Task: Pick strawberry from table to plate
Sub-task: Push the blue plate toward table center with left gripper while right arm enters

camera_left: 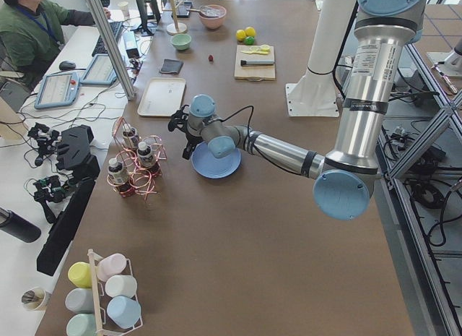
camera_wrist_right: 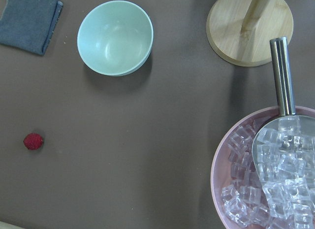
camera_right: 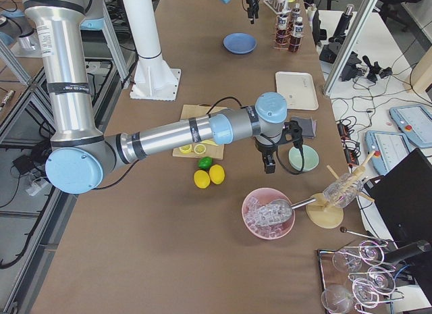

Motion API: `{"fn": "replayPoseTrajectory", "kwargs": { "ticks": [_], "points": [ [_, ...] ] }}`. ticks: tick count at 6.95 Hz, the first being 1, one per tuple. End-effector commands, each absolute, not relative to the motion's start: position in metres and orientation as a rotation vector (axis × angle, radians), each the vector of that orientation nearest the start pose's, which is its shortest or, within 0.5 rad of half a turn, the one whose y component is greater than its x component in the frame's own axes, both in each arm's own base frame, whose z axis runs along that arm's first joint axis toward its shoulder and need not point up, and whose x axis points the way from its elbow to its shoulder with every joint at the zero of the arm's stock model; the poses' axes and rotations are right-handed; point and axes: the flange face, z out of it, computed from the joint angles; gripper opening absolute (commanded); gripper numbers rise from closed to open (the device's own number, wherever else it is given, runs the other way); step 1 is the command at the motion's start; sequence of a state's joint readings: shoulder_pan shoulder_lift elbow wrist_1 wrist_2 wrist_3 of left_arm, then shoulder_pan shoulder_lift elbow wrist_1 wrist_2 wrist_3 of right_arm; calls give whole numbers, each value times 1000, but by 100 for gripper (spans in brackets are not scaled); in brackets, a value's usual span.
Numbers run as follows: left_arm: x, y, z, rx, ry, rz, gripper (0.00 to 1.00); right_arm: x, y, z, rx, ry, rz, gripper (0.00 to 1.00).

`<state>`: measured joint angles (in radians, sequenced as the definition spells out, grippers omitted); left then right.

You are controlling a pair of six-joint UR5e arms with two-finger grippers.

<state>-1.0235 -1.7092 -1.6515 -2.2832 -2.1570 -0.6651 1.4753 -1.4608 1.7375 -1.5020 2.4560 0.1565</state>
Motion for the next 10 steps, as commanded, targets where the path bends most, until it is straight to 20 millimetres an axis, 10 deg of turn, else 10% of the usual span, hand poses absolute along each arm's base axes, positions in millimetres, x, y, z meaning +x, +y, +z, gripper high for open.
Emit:
{"fn": "replayPoseTrajectory", "kwargs": {
  "ticks": [1,4,10],
  "points": [
    [240,-513,540,464,1000,133,98,-11,-548,511,212,-944,4,100],
    [236,-505,564,443,986,126,98,-76,-551,497,189,-963,29,100],
    [273,-470,587,460,1002,141,98,-100,-552,503,184,-923,9,100]
  ]
}}
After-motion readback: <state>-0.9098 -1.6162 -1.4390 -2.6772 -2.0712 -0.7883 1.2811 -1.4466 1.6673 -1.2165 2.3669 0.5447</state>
